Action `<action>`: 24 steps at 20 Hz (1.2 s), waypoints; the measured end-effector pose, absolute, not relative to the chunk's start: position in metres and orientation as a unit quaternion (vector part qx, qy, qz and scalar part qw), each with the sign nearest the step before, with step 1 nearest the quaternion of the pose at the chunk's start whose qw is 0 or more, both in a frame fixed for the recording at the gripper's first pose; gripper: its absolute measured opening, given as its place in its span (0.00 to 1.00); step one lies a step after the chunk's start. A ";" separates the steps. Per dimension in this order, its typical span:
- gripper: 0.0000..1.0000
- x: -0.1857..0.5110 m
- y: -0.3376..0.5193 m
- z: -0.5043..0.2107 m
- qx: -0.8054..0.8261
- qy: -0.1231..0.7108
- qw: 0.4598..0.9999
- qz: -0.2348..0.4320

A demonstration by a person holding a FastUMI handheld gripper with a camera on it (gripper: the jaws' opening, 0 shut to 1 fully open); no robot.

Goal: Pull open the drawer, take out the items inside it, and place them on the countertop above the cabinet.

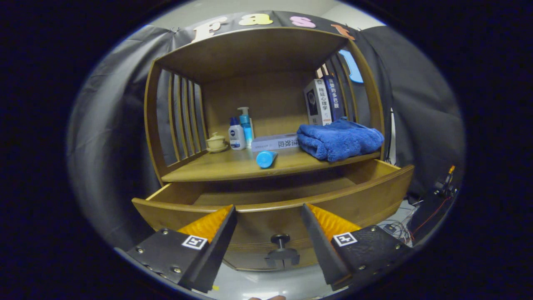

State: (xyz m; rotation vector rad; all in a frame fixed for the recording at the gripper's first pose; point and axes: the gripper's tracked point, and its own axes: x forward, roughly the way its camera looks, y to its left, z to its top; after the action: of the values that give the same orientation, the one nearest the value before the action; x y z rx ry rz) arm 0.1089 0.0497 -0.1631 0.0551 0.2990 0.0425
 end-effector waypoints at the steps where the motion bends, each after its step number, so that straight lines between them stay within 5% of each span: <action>1: 0.94 0.116 0.050 -0.163 0.025 0.149 0.988 0.021; 24: 0.91 0.191 0.061 -0.159 0.027 0.165 0.985 0.040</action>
State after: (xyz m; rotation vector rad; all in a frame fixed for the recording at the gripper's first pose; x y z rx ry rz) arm 0.1913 0.0612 -0.1593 0.0536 0.3322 0.0812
